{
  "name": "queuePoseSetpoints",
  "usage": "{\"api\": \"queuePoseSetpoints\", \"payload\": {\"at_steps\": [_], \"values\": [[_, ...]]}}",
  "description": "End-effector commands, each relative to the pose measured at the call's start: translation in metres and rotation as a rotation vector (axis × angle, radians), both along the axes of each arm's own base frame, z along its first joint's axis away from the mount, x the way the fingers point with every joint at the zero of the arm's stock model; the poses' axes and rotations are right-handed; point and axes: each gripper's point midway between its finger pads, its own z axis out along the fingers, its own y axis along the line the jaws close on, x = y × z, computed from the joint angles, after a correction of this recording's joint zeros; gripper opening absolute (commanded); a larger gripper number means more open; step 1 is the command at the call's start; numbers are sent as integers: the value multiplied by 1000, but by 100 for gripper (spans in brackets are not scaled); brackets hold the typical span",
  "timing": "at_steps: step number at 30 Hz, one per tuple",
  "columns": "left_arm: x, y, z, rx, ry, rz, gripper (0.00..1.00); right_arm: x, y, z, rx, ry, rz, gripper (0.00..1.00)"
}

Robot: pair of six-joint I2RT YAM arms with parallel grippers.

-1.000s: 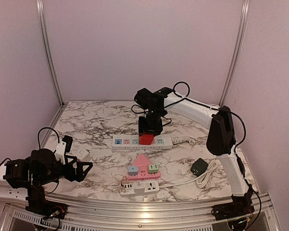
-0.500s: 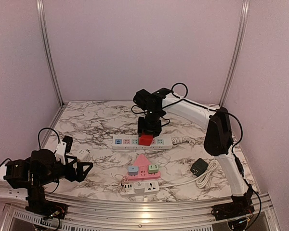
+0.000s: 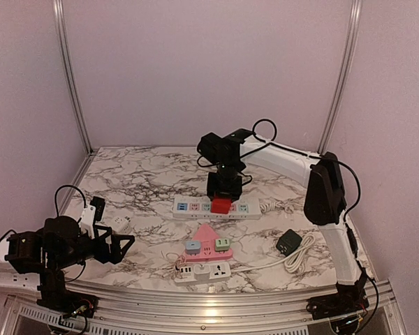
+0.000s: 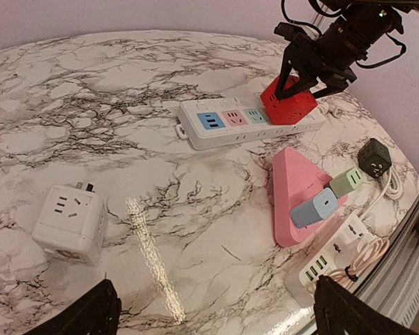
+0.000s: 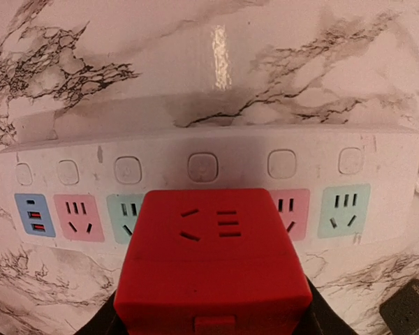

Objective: Insert the plug
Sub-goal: Insert the plug into the socket slot.

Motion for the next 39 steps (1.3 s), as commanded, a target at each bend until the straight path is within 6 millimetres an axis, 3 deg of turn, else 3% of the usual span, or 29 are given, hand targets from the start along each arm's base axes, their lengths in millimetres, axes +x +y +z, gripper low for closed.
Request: {"api": "queuePoseSetpoints", "payload": {"at_steps": [1,13,21,30,34,39], "values": [[-1,-2,2,-15,-14,-12,99,-28,-59,-21,-230,97,-41,0],[-1,-3,5,-30,-13,-14,99,-36,-67,-83,-326,218,-1,0],[-1,-2,2,-18,-10,-7,99,-26,-81,-105,-352,258,-30,0],[0,-2,-1,-15,-6,-3,99,-27,-82,-143,-383,319,4,0],[0,-1,-2,-13,-5,-3,99,-26,-79,-155,-375,338,9,0],[-1,-1,-4,-17,-3,-5,99,-20,-80,-149,-363,321,5,0]]}}
